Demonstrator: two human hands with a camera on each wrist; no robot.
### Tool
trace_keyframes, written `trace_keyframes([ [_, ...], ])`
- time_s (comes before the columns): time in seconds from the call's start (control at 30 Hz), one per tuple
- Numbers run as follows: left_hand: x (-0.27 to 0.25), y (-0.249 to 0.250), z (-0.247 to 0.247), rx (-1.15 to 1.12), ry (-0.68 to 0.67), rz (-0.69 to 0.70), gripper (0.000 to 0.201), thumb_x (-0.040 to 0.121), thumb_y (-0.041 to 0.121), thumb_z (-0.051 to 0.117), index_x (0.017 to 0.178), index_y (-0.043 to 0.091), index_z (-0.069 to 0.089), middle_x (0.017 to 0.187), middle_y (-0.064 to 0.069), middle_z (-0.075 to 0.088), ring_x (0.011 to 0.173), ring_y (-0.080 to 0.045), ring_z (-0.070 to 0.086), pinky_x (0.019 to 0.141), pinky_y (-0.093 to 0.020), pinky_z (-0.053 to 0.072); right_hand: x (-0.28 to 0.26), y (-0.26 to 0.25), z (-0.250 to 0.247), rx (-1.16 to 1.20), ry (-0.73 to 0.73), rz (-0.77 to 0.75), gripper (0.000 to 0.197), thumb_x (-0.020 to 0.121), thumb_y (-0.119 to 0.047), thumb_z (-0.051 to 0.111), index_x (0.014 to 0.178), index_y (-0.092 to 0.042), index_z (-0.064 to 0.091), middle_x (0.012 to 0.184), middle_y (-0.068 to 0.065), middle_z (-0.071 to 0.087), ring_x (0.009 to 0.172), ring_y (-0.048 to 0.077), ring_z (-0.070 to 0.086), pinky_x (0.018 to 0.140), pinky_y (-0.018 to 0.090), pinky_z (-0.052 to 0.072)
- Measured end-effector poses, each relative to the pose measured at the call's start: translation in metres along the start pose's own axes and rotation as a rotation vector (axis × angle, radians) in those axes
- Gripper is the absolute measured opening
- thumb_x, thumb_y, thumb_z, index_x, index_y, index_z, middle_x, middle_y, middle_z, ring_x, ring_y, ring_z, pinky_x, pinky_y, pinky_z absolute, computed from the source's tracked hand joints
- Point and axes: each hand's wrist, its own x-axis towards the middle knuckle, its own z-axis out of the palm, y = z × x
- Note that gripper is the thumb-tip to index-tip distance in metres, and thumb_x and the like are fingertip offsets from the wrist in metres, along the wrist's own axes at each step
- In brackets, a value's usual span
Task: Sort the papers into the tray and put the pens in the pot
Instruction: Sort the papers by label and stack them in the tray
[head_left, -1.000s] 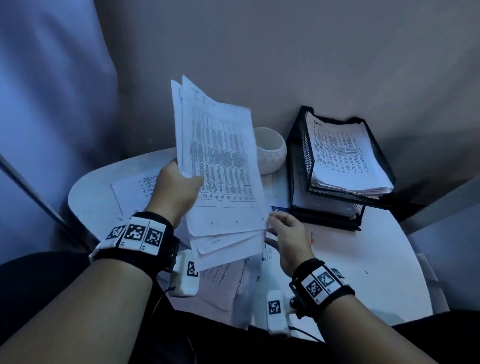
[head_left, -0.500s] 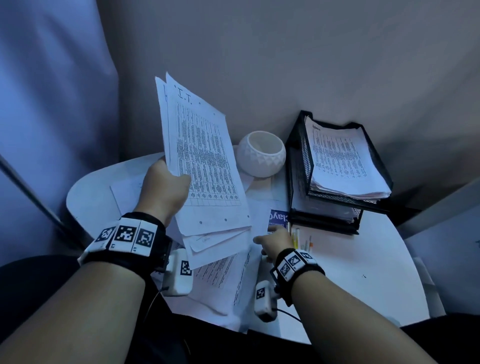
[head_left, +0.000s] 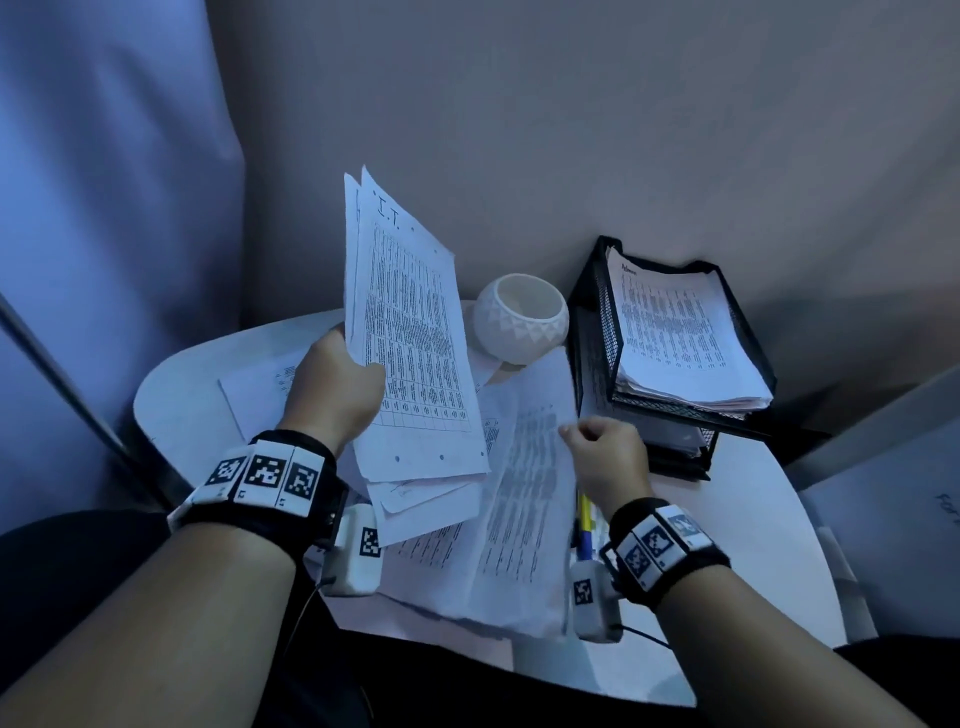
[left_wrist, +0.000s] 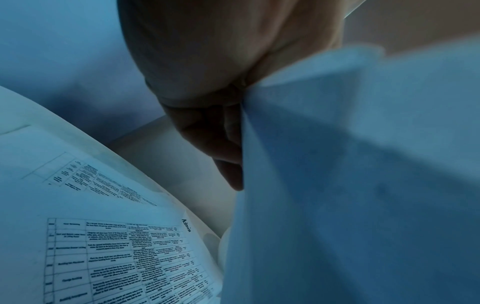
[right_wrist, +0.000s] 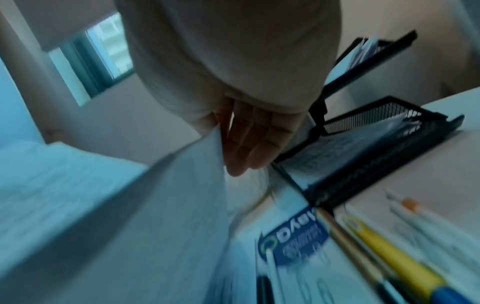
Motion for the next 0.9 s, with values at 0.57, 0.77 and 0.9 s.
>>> trace_keyframes([
  [0.57, -0.031, 0.016, 0.017, -0.020, -0.125, 0.048, 0.022, 0.089, 0.013, 0.059, 0.105, 0.026, 0.066, 0.097, 0.007, 0.074, 0.095, -0.026, 0.070, 0.091, -0.044, 0.057, -0.002, -0.021, -0.135, 0.806, 0.127, 0.115, 0.018, 0.104, -0.006, 0.052, 0.106, -0.009, 0.070, 0.101, 0.016, 0.076, 0.087, 0.034, 0.071, 0.081, 0.051, 0.060],
  [0.77, -0.047, 0.017, 0.030, -0.169, -0.338, 0.060, 0.022, 0.096, 0.002, 0.060, 0.104, 0.019, 0.072, 0.090, 0.005, 0.080, 0.087, -0.013, 0.075, 0.085, -0.040, 0.058, -0.001, -0.013, -0.108, 0.833, 0.057, 0.231, 0.014, 0.102, -0.013, 0.055, 0.100, -0.016, 0.069, 0.097, 0.016, 0.068, 0.088, 0.032, 0.061, 0.085, 0.055, 0.053],
  [0.9, -0.060, 0.023, 0.037, -0.269, -0.429, 0.046, 0.030, 0.100, -0.003, 0.051, 0.112, 0.014, 0.073, 0.106, -0.006, 0.080, 0.104, -0.027, 0.075, 0.097, -0.048, 0.057, -0.006, -0.007, -0.081, 0.839, -0.005, 0.296, 0.007, 0.101, -0.013, 0.056, 0.096, -0.016, 0.060, 0.091, 0.010, 0.060, 0.081, 0.026, 0.056, 0.070, 0.038, 0.047],
])
